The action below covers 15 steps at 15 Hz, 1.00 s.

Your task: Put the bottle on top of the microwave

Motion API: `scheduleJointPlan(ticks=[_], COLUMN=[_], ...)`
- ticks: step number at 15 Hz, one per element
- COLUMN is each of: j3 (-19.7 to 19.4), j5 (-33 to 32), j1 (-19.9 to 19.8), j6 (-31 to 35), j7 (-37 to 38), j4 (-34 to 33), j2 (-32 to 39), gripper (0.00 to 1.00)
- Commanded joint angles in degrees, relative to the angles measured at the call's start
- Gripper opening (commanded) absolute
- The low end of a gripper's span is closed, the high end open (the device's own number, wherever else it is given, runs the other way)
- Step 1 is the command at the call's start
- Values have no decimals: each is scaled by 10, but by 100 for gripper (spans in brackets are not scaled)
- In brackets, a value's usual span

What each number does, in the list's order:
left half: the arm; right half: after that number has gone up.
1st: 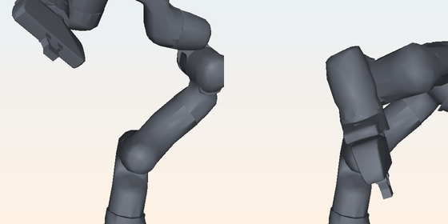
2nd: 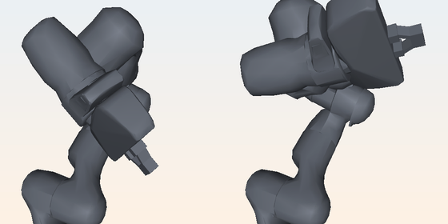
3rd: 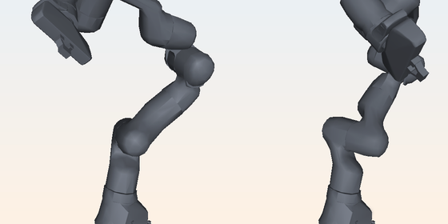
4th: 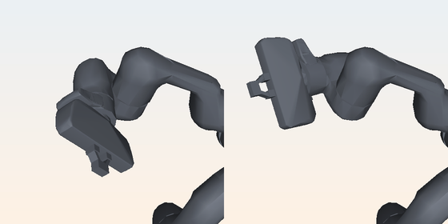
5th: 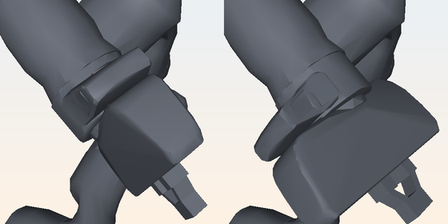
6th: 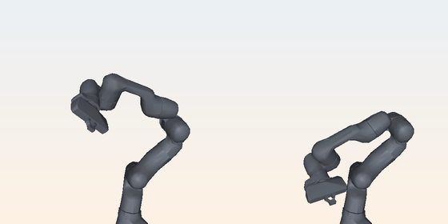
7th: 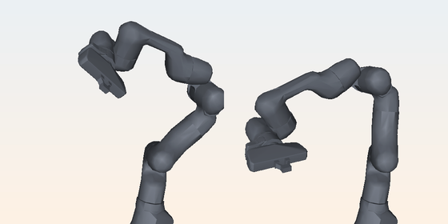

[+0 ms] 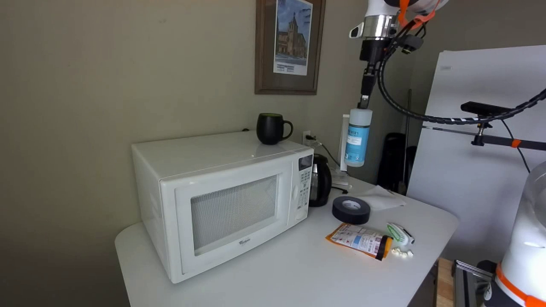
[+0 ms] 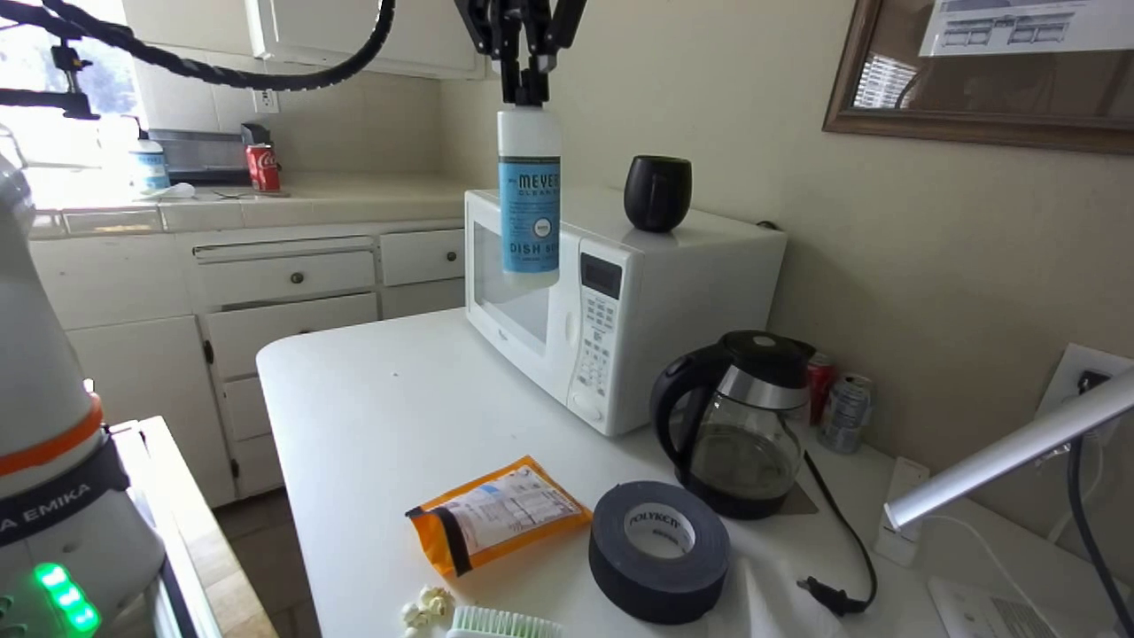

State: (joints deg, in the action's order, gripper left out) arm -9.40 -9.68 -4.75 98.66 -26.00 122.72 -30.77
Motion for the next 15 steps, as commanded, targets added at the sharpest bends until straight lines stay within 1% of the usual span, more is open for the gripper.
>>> scheduleJointPlan(ticks=[1, 4, 5, 6, 8, 10, 11, 12, 15], j3=[-5, -7, -8, 2, 19, 39, 47, 57, 77], j5=[-1, 0, 0, -11, -13, -1, 2, -1, 20], j1=[14, 14, 14, 13, 26, 48, 60, 68, 91], j6=[-7, -9, -9, -3, 17, 27, 37, 32, 26], j7=[2, -3, -5, 10, 21, 16, 4, -1, -14], j4=[-12, -21, -21, -31, -74, -143, -167, -204, -312], j2=[7, 20, 23, 32, 60, 103, 120, 140, 223], gripper=[30, 30, 7, 7, 7, 7, 7, 7, 7])
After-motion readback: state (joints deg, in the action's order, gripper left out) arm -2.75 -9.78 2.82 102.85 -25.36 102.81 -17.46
